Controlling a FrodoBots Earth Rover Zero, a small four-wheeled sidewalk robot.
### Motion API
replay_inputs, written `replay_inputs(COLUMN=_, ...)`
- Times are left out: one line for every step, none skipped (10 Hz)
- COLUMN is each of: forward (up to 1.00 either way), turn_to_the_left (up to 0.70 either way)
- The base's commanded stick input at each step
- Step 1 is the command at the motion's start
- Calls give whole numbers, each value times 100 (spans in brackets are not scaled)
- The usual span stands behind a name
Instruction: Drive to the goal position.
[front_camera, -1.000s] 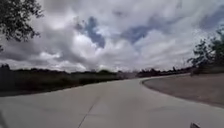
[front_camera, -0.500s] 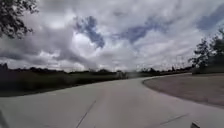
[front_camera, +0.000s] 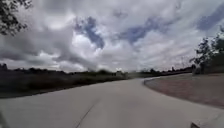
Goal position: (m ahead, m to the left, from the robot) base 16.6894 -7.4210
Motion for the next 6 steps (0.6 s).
replay_inputs(forward=69, turn_to_the_left=-6)
replay_inputs(forward=69, turn_to_the_left=-11)
replay_inputs(forward=69, turn_to_the_left=-11)
replay_inputs(forward=69, turn_to_the_left=-11)
replay_inputs(forward=69, turn_to_the_left=-11)
replay_inputs(forward=69, turn_to_the_left=-11)
